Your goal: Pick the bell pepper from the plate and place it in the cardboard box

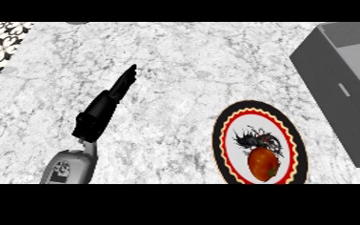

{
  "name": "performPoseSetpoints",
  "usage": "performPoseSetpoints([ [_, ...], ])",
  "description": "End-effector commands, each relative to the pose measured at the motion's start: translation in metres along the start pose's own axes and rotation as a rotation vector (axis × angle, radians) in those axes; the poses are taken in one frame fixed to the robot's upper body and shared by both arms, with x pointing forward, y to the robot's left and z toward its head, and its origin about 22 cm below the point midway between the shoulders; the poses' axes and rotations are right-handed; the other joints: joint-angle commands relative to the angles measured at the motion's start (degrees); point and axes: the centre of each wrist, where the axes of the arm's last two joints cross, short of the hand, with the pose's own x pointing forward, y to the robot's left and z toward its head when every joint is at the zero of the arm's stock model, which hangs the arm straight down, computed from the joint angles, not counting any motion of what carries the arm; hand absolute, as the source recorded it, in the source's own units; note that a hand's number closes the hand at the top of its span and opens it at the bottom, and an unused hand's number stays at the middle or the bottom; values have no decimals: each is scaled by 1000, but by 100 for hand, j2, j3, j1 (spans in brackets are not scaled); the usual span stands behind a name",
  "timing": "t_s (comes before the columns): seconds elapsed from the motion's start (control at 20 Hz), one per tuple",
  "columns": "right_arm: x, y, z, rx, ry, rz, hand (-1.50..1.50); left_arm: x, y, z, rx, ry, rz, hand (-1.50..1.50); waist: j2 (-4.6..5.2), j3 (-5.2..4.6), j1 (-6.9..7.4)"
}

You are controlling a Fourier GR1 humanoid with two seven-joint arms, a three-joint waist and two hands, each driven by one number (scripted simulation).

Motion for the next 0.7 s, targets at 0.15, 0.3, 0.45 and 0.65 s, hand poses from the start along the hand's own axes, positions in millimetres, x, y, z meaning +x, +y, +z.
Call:
performPoseSetpoints([
  [0.15,-14,69,-26,103,81,-37,150,4,-3,-14,-1,-5,5,0,38,6,82],
  [0.3,-16,86,-31,164,185,-188,-150,-7,-4,-1,-9,-11,-2,0,27,2,75],
  [0.45,-32,91,-16,216,187,-210,-150,2,-3,-7,23,3,6,0,6,4,-16],
  [0.65,-37,106,-23,147,162,-331,-150,2,-4,-1,-1,-14,-7,0,30,12,54],
])
